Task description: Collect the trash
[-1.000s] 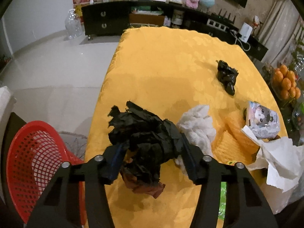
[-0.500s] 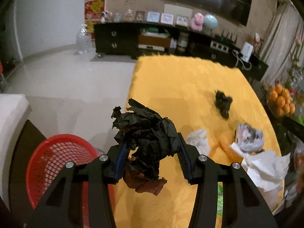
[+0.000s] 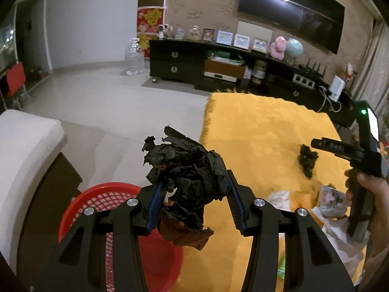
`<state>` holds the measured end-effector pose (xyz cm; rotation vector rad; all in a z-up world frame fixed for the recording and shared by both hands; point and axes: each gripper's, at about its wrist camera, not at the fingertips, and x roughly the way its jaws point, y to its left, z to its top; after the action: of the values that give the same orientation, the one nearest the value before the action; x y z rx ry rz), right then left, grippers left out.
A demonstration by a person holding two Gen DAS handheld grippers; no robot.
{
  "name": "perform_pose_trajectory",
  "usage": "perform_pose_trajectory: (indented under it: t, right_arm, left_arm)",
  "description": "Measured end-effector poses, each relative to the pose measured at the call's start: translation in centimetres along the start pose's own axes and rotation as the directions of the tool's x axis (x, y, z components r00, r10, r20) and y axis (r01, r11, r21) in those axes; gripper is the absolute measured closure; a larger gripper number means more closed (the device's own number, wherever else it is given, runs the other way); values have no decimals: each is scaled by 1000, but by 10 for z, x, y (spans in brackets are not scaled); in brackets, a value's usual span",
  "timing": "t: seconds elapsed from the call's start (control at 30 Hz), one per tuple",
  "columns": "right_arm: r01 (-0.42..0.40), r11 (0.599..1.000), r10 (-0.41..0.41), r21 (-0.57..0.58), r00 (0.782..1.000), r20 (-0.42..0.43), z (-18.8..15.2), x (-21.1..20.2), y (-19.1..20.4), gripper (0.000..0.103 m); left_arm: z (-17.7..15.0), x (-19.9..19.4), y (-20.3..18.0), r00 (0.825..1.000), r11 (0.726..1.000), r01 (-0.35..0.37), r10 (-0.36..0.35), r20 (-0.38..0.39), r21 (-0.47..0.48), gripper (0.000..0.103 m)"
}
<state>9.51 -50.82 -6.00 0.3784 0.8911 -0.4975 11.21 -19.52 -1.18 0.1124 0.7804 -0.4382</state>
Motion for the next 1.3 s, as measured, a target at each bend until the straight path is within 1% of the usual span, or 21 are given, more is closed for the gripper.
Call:
perform_pose_trajectory:
  t: [0.03, 0.13, 0.17, 0.2, 0.23, 0.3, 0.4, 0.57, 0.67, 0.83, 1.0, 1.13, 1.3]
  right_arm:
    - [6, 1000, -6, 3, 1000, -21, 1, 9, 1, 14]
    - [18, 1000, -19, -13, 996, -84, -2, 29, 6, 28]
    - [23, 1000, -25, -20, 994, -104, -3, 35, 8, 36]
    - [25, 999, -27, -21, 993, -114, -3, 39, 9, 43]
    - [28, 999, -30, -20, 992, -123, -5, 43, 9, 45]
    - [28, 999, -30, -21, 991, -132, -7, 46, 10, 58]
    - [20, 999, -23, -25, 993, -118, -8, 40, 9, 64]
    - [12, 999, -14, -32, 997, -76, -9, 22, 14, 65]
    - [-1, 999, 0, -38, 999, -39, -10, 3, 17, 65]
    - [-13, 999, 14, -46, 1000, 11, -15, -31, 22, 65]
    - [-29, 997, 34, -72, 997, 65, -25, -67, 30, 65]
    - [-66, 994, 76, -92, 991, 110, -40, -95, 43, 65]
    - [-123, 984, 140, -128, 981, 133, -64, -119, 68, 65]
  left_arm:
    - [-1, 1, 1, 1000, 1000, -5, 5, 1, 4, 57]
    - [-2, 3, 0, 1000, 1000, -19, 19, 2, 21, 57]
    - [-3, 3, 0, 1000, 999, -25, 25, 4, 25, 57]
    - [-2, 4, 0, 999, 999, -32, 32, 5, 28, 57]
    - [-3, 5, 1, 999, 999, -34, 34, 3, 28, 57]
    - [-4, 5, 4, 999, 999, -37, 37, 1, 22, 57]
    - [-4, 4, 8, 999, 999, -46, 46, 5, 18, 57]
    - [-5, -3, 14, 998, 998, -56, 56, 22, 10, 57]
    - [-4, -12, 16, 996, 997, -75, 74, 47, 13, 57]
    - [-2, -24, 24, 994, 996, -86, 85, 72, 7, 57]
    - [-1, -39, 36, 990, 995, -99, 100, 98, -15, 57]
    - [-1, -48, 50, 987, 993, -111, 114, 111, -35, 57]
    - [-6, -57, 64, 984, 990, -133, 138, 111, -52, 57]
